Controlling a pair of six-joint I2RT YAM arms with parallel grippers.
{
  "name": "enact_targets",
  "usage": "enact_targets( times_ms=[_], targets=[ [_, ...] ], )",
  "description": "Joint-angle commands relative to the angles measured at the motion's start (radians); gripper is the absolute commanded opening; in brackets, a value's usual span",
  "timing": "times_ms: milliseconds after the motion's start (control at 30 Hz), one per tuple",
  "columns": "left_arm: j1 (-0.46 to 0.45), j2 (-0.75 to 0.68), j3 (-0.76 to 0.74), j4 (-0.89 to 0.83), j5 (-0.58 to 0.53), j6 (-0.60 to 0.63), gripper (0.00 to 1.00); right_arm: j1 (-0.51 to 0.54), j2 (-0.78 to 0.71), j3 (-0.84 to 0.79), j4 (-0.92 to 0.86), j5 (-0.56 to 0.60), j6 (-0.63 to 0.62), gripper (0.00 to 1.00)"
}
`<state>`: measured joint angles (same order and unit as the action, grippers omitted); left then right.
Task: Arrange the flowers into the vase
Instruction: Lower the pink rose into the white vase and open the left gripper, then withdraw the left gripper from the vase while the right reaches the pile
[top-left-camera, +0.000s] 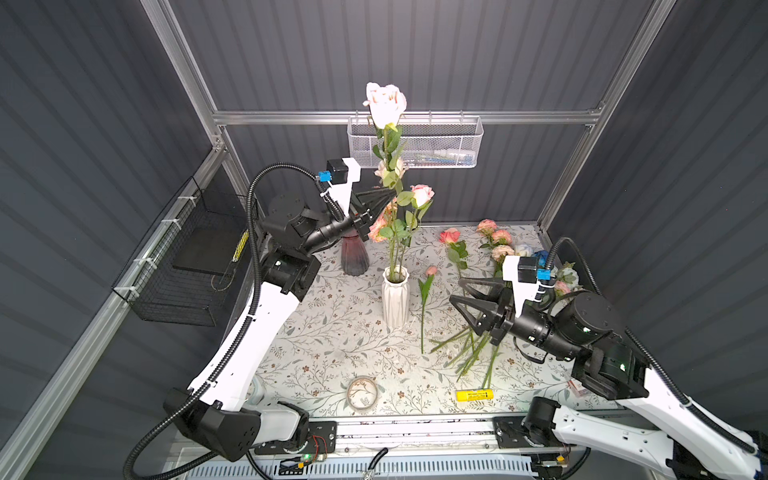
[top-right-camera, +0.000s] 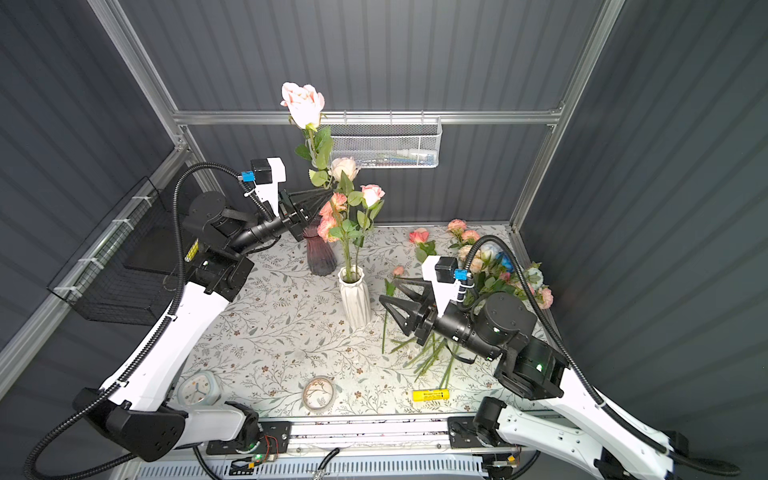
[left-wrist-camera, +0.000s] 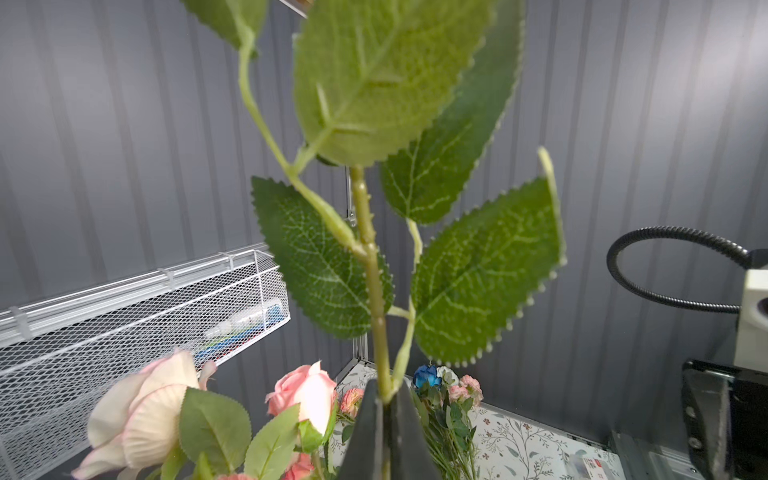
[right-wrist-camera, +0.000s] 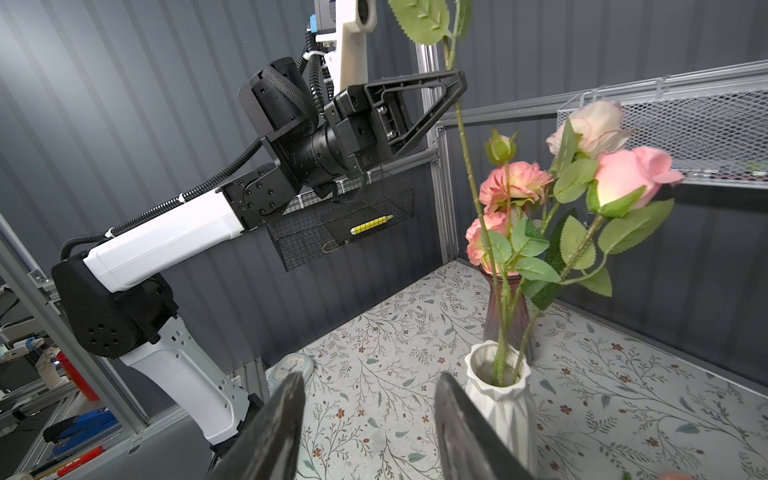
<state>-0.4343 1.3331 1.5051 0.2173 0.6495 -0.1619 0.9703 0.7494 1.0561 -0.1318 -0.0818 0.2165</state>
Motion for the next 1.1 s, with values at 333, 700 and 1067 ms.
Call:
enact_targets(
  times_ms=[333, 700, 1067],
  targets=[
    [-0.001, -0.144, -0.257, 0.133, -0.088, -0.085, 0.81, 0.001, 0.041, -0.028, 0.009, 0.04, 0.0, 0.63],
    [-0.001, -0.314, -0.276, 0.13, -0.264, -0.09, 1.0, -0.004, 0.021, -0.079, -0.004, 0.123, 0.03, 0.69],
    [-0.001, -0.637, -0.483, -0.041, -0.416, -0.079, 1.0, -0.413, 0.183, -0.224, -0.125, 0.104, 0.35, 0.63]
  ],
)
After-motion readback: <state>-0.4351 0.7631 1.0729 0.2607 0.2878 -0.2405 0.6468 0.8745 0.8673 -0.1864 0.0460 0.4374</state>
